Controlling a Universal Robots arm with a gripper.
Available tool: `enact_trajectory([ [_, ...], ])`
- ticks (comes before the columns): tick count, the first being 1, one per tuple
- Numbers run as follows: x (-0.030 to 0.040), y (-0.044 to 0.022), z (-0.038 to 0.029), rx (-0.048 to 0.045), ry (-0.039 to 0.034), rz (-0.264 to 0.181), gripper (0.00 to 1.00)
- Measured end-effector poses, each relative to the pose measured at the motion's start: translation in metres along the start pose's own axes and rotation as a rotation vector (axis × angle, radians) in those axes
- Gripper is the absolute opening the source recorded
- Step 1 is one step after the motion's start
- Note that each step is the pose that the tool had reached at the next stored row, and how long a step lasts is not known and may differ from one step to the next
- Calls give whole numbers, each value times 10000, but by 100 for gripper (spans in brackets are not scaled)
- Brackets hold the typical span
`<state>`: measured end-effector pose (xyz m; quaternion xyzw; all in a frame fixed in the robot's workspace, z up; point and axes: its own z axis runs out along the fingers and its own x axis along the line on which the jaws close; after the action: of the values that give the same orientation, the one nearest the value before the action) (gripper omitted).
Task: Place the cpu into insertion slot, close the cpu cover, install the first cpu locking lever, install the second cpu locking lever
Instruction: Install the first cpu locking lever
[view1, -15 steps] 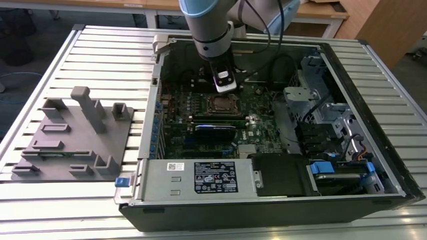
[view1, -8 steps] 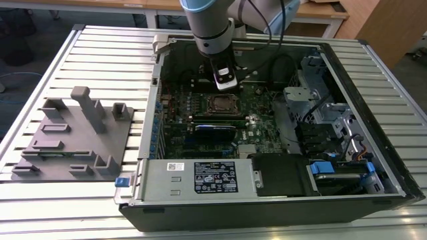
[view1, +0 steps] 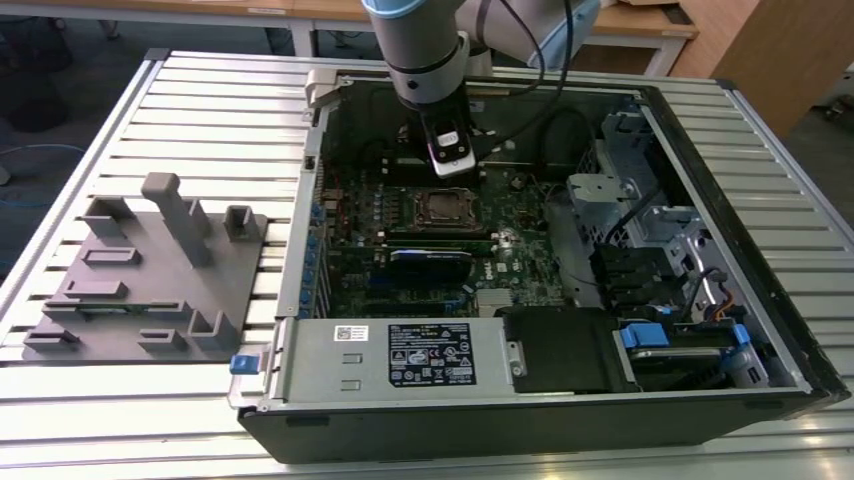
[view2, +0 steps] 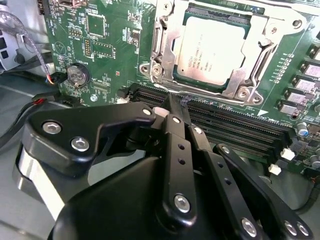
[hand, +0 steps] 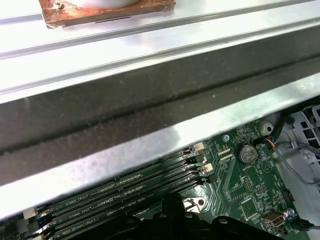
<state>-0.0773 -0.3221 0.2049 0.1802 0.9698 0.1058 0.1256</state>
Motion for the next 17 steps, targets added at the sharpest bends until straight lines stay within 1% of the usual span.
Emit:
enact_trajectory([
  [4, 0, 0, -2, 3, 0, 0, 11],
  [5, -1, 0, -2, 18, -4, -6, 11],
  [7, 0, 1, -3, 100, -32, -30, 11],
  [8, 0, 2, -1, 162, -56, -50, 11],
  [11, 0, 10, 1, 467, -165, -144, 11],
  [14, -3, 18, 3, 736, -261, -228, 11],
  [16, -3, 23, 5, 853, -302, -265, 11],
  [17, -4, 23, 6, 874, -311, -272, 11],
])
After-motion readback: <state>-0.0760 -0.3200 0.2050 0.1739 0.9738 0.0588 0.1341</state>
